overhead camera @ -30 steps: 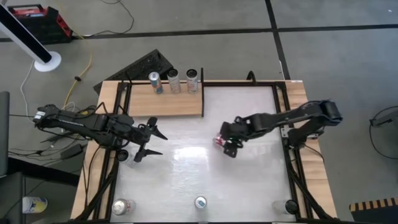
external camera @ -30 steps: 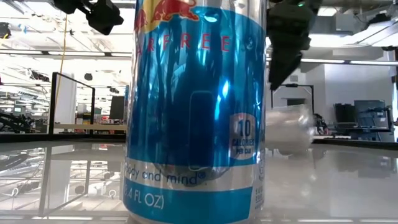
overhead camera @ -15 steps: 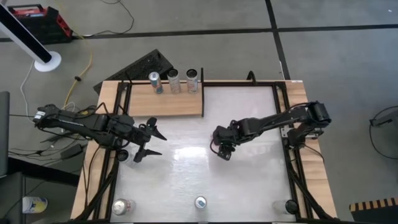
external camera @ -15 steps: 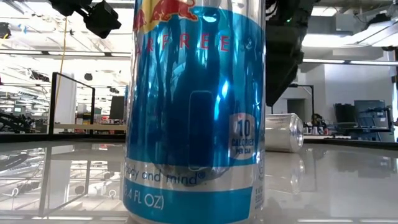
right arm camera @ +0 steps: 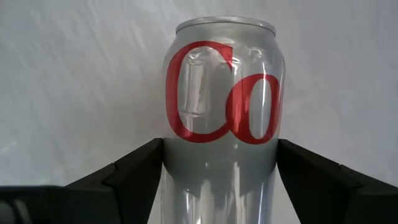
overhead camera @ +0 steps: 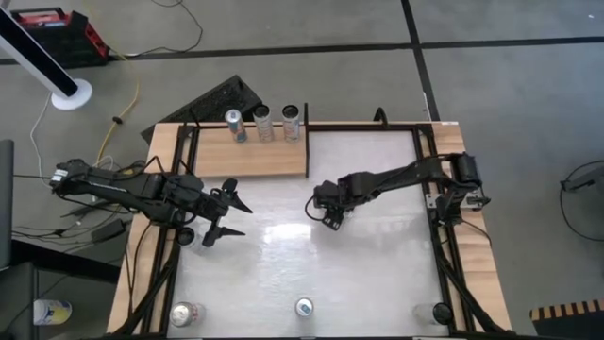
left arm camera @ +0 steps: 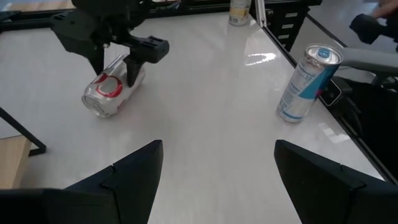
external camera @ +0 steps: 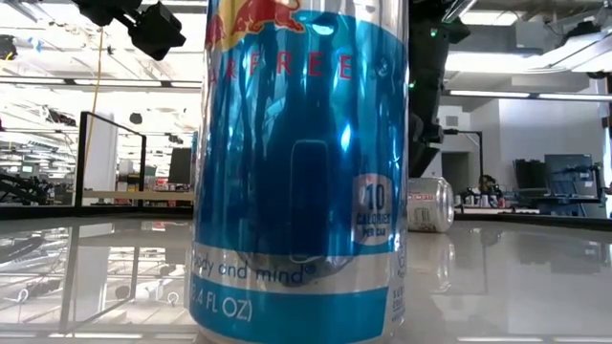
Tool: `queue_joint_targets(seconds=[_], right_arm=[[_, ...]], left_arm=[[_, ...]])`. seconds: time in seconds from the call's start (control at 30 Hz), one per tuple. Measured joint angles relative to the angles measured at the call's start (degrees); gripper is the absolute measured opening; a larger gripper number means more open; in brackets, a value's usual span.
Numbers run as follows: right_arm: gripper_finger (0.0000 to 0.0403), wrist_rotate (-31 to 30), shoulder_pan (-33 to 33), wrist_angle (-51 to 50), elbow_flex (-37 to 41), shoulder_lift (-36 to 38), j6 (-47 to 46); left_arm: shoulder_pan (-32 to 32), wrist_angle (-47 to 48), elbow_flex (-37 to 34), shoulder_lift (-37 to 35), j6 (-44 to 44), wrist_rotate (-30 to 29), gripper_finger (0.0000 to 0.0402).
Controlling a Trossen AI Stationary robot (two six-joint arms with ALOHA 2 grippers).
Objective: Place canned beverage on shelf
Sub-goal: Put the top coke soda can beside the red bull soda can on the shelf
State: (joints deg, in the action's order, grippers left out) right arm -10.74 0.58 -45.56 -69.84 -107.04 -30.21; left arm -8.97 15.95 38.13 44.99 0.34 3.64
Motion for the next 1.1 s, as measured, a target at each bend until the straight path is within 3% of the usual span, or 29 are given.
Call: queue_joint_targets(seconds=[0.47,0.77,0.87,1.0,1.1], right_arm=[[0.0348,-0.1,2.0,2.9,0.5,-0.5,0.1],[0.038,7.4,0.6,11.1,1.6,-2.4,3.2],[0.0369,6.3,0.7,11.9,1.6,-3.9,4.4],[0.032,2.3,2.2,13.4,1.6,-4.1,8.3],[0.0318,-2.9,3.7,16.4,1.8,-2.5,10.8]], left_arm=[[0.0,0.0,0.0,0.0,-0.1,0.0,0.0293],[0.0,0.2,0.0,0.0,0.4,0.0,0.0293],[0.0,0.3,0.0,0.0,0.2,0.0,0.0293],[0.0,0.4,0.0,0.0,0.2,-0.1,0.0293],[0.0,-0.2,0.0,0.0,0.3,-0.1,0.0293]])
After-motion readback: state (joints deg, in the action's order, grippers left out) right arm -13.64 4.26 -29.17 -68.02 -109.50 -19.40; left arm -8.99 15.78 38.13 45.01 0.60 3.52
